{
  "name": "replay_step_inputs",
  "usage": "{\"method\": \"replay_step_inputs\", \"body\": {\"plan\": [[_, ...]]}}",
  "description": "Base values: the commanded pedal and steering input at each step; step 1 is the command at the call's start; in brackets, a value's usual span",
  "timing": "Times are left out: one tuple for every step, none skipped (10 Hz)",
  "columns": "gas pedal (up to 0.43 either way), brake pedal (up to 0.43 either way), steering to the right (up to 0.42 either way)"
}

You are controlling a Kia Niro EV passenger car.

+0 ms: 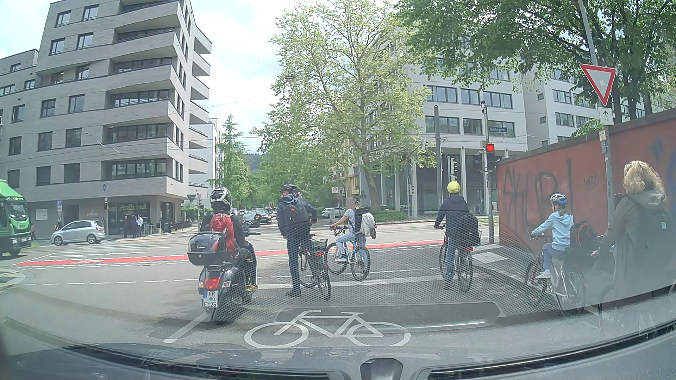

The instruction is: Follow the waypoints while adhering to traffic rules and regulations

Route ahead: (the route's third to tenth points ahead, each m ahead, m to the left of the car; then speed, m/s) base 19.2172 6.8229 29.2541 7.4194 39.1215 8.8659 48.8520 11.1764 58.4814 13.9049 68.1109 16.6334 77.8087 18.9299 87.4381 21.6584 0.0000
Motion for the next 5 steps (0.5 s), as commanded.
{"method": "replay_step_inputs", "body": {"plan": [[0.0,0.268,-0.016],[0.0,0.268,-0.017],[0.0,0.268,-0.017],[0.0,0.262,-0.017],[0.0,0.268,-0.016]]}}
